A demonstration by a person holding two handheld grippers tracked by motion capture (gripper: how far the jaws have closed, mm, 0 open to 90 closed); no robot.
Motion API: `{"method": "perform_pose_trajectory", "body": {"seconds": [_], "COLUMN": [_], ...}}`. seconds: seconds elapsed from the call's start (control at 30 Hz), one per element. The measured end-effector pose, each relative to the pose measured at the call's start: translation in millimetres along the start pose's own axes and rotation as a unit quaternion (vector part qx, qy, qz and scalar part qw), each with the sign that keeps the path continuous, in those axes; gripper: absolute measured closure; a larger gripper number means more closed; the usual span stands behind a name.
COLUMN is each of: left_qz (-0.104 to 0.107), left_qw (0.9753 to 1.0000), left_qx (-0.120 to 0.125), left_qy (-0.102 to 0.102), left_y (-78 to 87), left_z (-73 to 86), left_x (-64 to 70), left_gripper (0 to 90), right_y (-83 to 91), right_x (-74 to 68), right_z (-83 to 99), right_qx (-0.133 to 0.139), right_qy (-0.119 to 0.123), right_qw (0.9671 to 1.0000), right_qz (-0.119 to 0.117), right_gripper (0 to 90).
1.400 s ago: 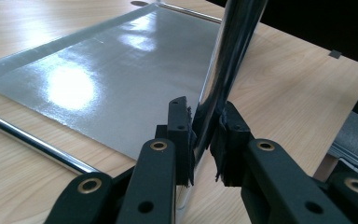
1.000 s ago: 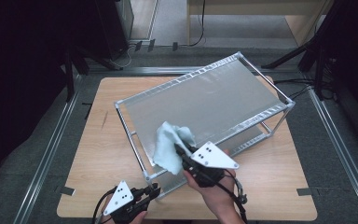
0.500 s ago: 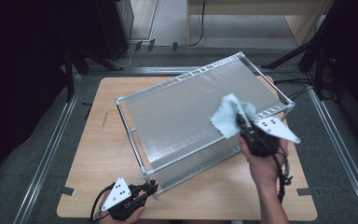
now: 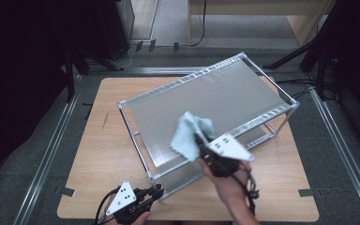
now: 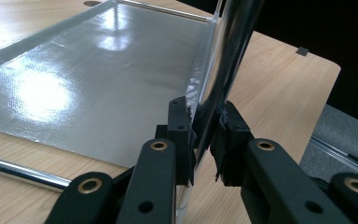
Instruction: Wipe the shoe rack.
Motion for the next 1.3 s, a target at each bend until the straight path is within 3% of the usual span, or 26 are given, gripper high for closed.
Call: {"method": "perform_pose_trajectory", "body": {"seconds": [0.1, 0.2, 0.27, 0.33, 0.43, 0.5, 0.57, 0.67, 0.73, 0.87, 1.0, 1.07, 1.13, 1.2, 1.3], "left_qz": [0.001, -0.002, -0.004, -0.006, -0.009, -0.011, -0.015, -0.019, -0.024, -0.035, -0.045, -0.047, -0.048, -0.047, -0.045], "left_qw": [1.0000, 0.9999, 0.9999, 0.9999, 0.9999, 0.9999, 0.9999, 0.9998, 0.9997, 0.9994, 0.9989, 0.9988, 0.9988, 0.9989, 0.9990], "left_qx": [-0.001, -0.004, -0.006, -0.005, -0.005, -0.003, -0.002, 0.000, 0.000, 0.003, 0.004, 0.003, 0.003, 0.002, 0.001], "left_qy": [-0.008, -0.009, -0.011, -0.009, -0.008, -0.005, -0.004, -0.001, 0.000, 0.006, 0.013, 0.011, 0.010, 0.007, 0.005], "left_y": [-1.8, -1.0, 0.3, 2.2, 4.3, 5.9, 8.0, 10.9, 13.0, 17.7, 22.2, 22.4, 21.9, 20.9, 19.2], "left_z": [0.2, 0.2, 0.1, 0.5, 0.7, 1.1, 1.6, 2.0, 2.3, 2.7, 3.2, 3.1, 2.7, 2.4, 1.9], "left_x": [2.6, 3.7, 3.0, 1.7, -0.8, -2.9, -5.1, -8.1, -9.8, -14.6, -19.0, -18.8, -18.3, -18.5, -17.7], "left_gripper": [78.7, 78.9, 79.0, 79.1, 79.1, 79.1, 79.0, 79.0, 79.0, 78.9, 78.7, 78.8, 79.0, 79.1, 79.2], "right_y": [8.2, 12.1, 12.0, 9.3, 4.9, 4.1, 5.2, 9.4, 13.5, 30.6, 43.2, 41.7, 39.4, 38.1, 36.4], "right_x": [-45.1, -66.6, -65.6, -53.9, -17.4, 10.3, 42.6, 86.6, 111.4, 154.8, 182.3, 181.9, 170.1, 153.7, 124.1], "right_z": [-2.1, -2.5, -3.4, -4.0, -2.6, -0.9, 1.0, 4.8, 7.9, 13.4, 23.6, 32.0, 37.7, 38.9, 34.8], "right_qx": [0.004, 0.008, 0.009, 0.006, 0.003, 0.001, 0.000, -0.002, 0.000, 0.022, 0.024, 0.019, 0.014, 0.009, 0.005], "right_qy": [0.032, 0.053, 0.056, 0.048, 0.032, 0.020, 0.004, -0.032, -0.061, -0.091, -0.110, -0.116, -0.101, -0.085, -0.067], "right_qw": [0.9980, 0.9945, 0.9946, 0.9960, 0.9993, 0.9995, 0.9975, 0.9933, 0.9916, 0.9821, 0.9671, 0.9675, 0.9700, 0.9747, 0.9853], "right_qz": [-0.054, -0.091, -0.087, -0.075, -0.018, 0.023, 0.070, 0.111, 0.114, 0.164, 0.228, 0.224, 0.221, 0.207, 0.157], "right_gripper": [81.5, 81.4, 81.8, 82.1, 82.3, 82.3, 82.3, 82.0, 81.7, 81.4, 81.4, 81.5, 81.5, 81.5, 81.5]}}
Point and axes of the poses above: each handheld gripper's, and its own axes: y roughly backward along the jaws, z roughly out of its underside, x roughly to its right, the point moved 1 cm from there along -y, roughly forward along the jaws, and after that the axes turned 9 degrees about z, right-handed, at the moved point
